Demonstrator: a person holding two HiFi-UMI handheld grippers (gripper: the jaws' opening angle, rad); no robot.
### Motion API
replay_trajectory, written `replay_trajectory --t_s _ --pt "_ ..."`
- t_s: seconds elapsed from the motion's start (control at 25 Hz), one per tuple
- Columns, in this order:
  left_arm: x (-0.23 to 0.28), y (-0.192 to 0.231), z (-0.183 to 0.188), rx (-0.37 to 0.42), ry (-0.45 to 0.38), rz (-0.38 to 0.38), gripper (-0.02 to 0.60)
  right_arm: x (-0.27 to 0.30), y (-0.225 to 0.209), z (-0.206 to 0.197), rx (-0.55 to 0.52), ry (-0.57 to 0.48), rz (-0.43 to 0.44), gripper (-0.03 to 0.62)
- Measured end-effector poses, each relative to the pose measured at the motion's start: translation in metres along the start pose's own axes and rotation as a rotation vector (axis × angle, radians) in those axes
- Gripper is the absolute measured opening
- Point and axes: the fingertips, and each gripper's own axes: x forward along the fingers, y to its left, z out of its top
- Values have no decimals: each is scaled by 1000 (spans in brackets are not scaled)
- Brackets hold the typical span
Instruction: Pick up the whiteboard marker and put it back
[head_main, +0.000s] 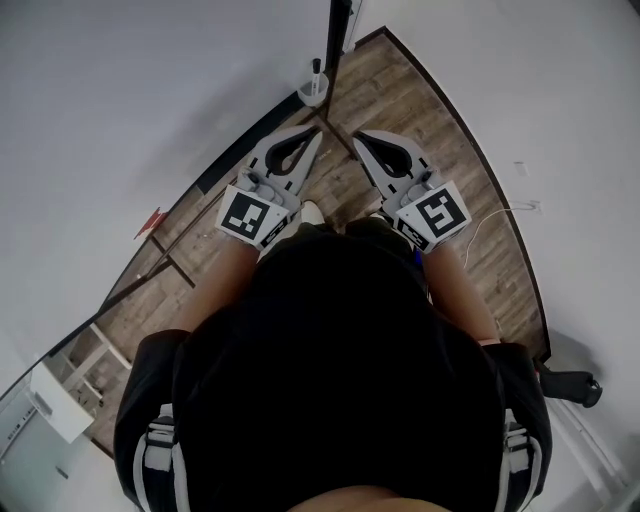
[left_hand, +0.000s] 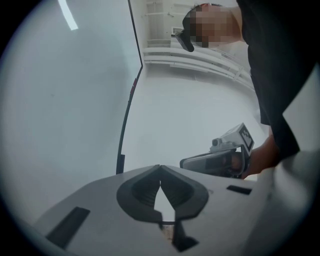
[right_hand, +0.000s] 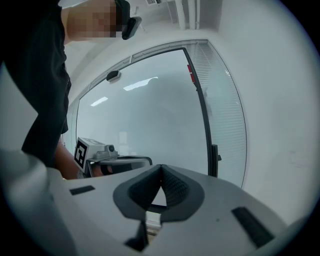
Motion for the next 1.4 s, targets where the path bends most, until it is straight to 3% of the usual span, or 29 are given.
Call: replay_trajectory --t_s 0.24,0.72,0.92,1.4 --pt "11 18 1 15 18 43 5 18 -19 7 3 -9 49 -4" --pt "41 49 -6 35 38 263 5 59 -67 -5 -18 53 268 -3" --pt "56 62 -5 34 3 369 5 75 -86 -18 -27 84 355 -4" --pt "79 90 -33 23 -9 577 5 124 -140 -80 14 239 390 -4"
